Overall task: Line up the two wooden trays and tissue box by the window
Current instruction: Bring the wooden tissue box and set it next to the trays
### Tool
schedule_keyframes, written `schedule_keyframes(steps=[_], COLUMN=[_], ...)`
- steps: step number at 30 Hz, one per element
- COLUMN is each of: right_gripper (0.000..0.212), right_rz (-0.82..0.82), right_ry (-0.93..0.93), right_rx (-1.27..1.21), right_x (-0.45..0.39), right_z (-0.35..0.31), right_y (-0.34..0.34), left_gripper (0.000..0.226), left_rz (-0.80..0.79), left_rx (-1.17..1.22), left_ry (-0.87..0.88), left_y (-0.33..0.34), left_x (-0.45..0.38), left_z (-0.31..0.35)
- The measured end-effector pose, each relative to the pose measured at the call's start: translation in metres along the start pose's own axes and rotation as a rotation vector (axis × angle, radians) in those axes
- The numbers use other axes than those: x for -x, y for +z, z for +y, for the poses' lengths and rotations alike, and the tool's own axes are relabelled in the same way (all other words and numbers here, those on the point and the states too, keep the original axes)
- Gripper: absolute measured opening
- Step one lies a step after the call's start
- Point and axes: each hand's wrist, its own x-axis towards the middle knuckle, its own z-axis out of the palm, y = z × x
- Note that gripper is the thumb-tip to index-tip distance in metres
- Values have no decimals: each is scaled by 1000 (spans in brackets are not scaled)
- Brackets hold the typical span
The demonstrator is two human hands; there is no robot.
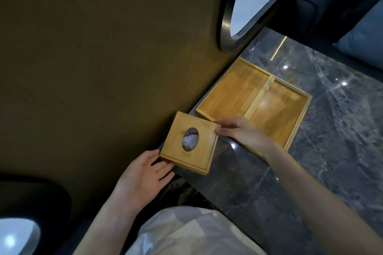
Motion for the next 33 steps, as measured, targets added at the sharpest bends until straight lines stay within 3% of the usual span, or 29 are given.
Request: schedule_keyframes(steps=[15,33], right_gripper=[33,26], right_rz=[288,300], right_ry=[31,45], right_rx=[-185,-302], right_x=[15,5], right_z=[9,0], right_y=[19,16], left_gripper=[53,53], left_rz=[-73,-82], left_rx=[-205,-298], left_ry=[135,162], left_y=[13,19], left_x=[-16,-25], left_z=[-6,-1])
